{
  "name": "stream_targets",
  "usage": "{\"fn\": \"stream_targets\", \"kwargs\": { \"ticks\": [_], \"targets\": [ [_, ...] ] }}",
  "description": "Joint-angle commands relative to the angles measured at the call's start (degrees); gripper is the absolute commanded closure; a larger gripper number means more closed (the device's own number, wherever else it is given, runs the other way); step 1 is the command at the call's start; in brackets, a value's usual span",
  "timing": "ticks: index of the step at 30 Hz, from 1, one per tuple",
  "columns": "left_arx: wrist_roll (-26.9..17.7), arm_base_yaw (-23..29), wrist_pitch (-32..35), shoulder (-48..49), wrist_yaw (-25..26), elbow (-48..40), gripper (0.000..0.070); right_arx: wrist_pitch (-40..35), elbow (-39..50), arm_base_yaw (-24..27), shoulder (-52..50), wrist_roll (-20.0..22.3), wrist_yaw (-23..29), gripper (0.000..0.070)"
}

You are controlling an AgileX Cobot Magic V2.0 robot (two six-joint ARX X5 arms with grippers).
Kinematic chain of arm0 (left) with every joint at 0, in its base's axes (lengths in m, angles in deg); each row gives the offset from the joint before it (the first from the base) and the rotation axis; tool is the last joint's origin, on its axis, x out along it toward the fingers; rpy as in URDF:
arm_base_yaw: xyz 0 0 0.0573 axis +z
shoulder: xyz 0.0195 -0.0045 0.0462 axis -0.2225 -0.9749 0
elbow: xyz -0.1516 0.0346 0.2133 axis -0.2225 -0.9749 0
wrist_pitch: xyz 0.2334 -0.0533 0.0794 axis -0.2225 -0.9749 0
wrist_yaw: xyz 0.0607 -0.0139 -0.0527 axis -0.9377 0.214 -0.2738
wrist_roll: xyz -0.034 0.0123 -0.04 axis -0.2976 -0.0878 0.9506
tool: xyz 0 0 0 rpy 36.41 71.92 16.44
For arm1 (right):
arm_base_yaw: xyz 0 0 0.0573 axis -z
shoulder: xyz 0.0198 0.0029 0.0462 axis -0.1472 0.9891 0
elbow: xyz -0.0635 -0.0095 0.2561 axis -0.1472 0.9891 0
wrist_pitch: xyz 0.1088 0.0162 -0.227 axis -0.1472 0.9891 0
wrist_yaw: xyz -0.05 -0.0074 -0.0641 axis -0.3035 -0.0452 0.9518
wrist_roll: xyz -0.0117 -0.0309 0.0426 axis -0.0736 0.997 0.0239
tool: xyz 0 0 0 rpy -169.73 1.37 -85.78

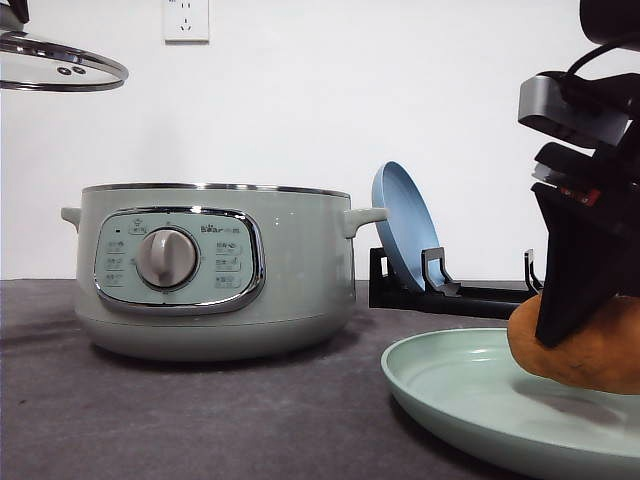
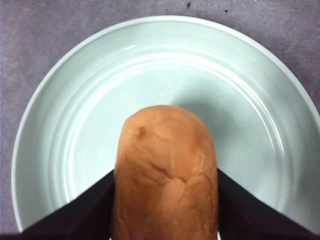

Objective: Transfer potato from steamer to green plate

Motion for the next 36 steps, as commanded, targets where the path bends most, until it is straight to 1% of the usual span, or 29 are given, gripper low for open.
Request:
{"fn": "stream_targets", "kwargs": {
  "ticks": [1,12,19,30,31,32,34,36],
  "targets": [
    [0.5,0.0,2.0,0.0,0.3,2.2,0.0700,-0.6,-0.3,-0.3,0.5,-0.6,0.0,0.0459],
    [0.6,-0.6,2.0,0.0,0.3,2.2,0.0700,-3.1,-0.2,-0.3,0.6,-0.4,0.0,0.0458],
    [0.6,-1.8,2.0,0.0,0.3,2.2,0.0700,-3.1,-0.2,-0.3,1.1,0.7,-0.6,0.0458],
    [0.6,-3.4,2.0,0.0,0.3,2.2,0.0700,-3.0,-0.2,-0.3,4.6,0.3,-0.7,0.0452],
    [0.6,-3.5,2.0,0.0,0.3,2.2,0.0700,-2.9,-0.2,-0.3,4.7,0.0,-0.8,0.0439],
    [0.6,-3.7,2.0,0.0,0.3,2.2,0.0700,-2.9,-0.2,-0.3,4.7,-0.3,-0.8,0.0402],
    [0.6,-3.8,2.0,0.0,0.3,2.1,0.0700,-2.9,-0.3,-0.3,4.6,-0.5,-0.8,0.0305],
    [0.6,-3.8,2.0,0.0,0.3,1.8,0.0700,-2.9,-0.5,-0.3,4.6,-0.9,-0.7,0.0232]
  ]
}}
